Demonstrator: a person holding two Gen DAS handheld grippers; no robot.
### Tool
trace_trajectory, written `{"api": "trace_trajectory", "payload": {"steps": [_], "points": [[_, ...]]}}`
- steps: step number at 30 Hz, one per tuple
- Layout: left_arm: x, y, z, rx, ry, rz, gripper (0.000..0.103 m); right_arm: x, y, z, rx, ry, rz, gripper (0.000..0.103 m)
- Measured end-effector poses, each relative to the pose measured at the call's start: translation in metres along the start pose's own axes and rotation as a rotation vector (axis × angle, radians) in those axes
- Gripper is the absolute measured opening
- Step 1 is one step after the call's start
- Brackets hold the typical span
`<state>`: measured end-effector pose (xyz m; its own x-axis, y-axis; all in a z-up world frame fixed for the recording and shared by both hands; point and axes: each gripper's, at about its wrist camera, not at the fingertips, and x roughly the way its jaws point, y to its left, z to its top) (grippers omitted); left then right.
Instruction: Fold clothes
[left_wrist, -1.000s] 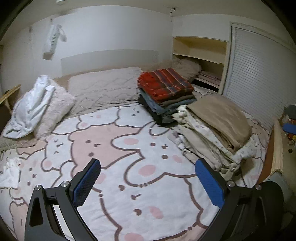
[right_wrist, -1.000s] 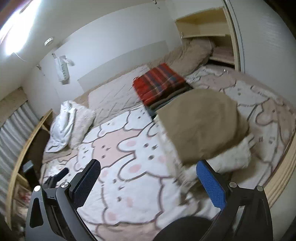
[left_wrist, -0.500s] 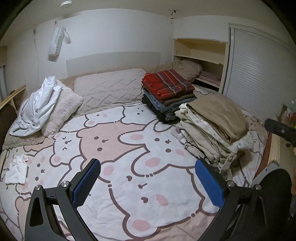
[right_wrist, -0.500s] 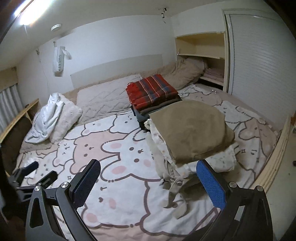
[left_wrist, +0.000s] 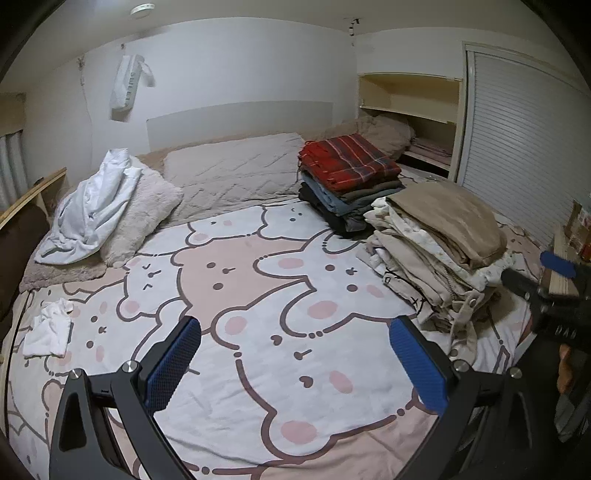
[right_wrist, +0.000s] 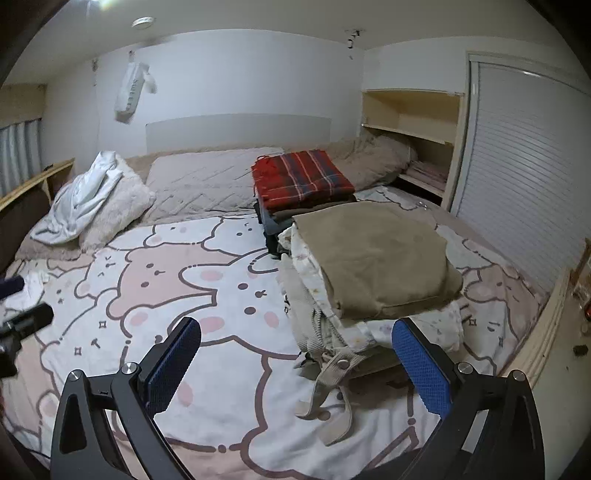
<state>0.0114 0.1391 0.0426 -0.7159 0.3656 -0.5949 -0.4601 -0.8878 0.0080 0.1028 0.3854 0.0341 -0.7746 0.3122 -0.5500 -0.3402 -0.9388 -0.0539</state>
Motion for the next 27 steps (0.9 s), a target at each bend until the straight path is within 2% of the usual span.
{"api": "trace_trajectory", "payload": {"steps": [7,27], "points": [[0.000,0.003,-0.004,-0.006,0.003,0.021,0.102,0.007,0.009,-0.010,-0.008,0.038,0.023,0.103],[-0.004,0.004,-0.006,-0.004,0.001,0.025,0.102,-0.002,0.025,-0.004,-0.030,0.034,0.017,0.103]]}}
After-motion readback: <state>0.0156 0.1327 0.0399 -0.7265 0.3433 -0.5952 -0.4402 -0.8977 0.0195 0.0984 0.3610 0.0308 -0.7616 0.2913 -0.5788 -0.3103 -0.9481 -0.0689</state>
